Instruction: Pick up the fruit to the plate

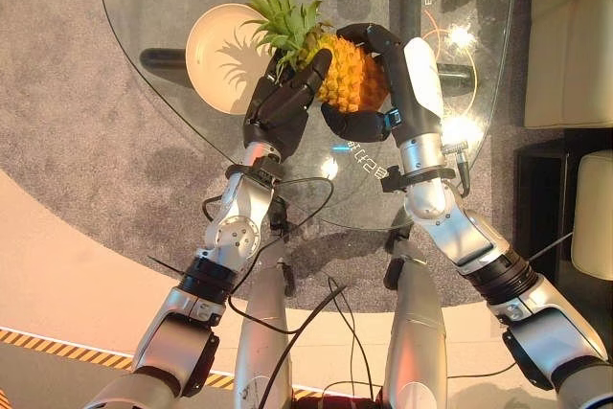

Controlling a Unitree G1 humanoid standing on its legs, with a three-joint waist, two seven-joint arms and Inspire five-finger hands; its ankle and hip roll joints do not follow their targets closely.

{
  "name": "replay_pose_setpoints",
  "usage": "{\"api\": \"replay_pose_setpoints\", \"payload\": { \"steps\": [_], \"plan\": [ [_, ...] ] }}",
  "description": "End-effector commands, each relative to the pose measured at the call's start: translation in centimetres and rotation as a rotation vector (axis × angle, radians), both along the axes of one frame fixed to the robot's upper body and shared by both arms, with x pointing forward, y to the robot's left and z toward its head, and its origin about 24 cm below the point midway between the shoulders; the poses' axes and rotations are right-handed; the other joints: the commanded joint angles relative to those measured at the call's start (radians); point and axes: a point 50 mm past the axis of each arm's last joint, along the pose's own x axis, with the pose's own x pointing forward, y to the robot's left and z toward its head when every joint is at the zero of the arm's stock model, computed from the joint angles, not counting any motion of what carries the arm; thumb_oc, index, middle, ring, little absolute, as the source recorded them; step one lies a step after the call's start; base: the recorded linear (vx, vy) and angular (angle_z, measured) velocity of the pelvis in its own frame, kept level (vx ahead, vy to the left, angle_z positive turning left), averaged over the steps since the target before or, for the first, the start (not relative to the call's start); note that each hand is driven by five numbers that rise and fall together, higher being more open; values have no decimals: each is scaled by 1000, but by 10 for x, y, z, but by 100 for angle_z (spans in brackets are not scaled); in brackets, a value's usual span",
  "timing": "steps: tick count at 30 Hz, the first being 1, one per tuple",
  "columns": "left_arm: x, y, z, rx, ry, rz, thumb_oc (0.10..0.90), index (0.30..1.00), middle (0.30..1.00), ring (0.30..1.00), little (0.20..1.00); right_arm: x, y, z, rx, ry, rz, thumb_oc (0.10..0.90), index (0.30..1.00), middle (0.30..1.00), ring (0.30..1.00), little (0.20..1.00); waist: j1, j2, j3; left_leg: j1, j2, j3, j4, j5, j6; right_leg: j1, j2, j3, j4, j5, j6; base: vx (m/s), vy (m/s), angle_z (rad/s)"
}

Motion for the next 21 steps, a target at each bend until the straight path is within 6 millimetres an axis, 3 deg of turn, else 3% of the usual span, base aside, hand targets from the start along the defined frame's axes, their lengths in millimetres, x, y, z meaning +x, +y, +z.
{"api": "replay_pose_setpoints", "payload": {
  "steps": [1, 9, 21],
  "plan": [
    [-27, -10, 75, -113, -370, -64, 800, 900, 900, 900, 900, -41, 32, 74, 21, -349, 243, 100, 300, 300, 300, 200, 12, 7, -19, -11, 42, -27, 93, -68, -33, 52, -40, -14, -123, 102, 45, 0, 0, 0],
    [-31, 5, 81, -215, -419, 50, 800, 900, 900, 900, 900, -42, 35, 74, -3, -362, 264, 100, 300, 300, 300, 200, 18, 6, -19, -16, 36, -34, 91, -66, -33, 50, -38, -15, -121, 99, 42, 0, 0, 0],
    [-34, 3, 85, -220, -413, 60, 800, 900, 900, 900, 900, -48, 43, 78, -63, -376, 330, 100, 300, 300, 300, 200, 22, -1, -19, -23, 36, -41, 96, -67, -34, 46, -37, -20, -116, 96, 43, 0, 0, 0]
  ]
}}
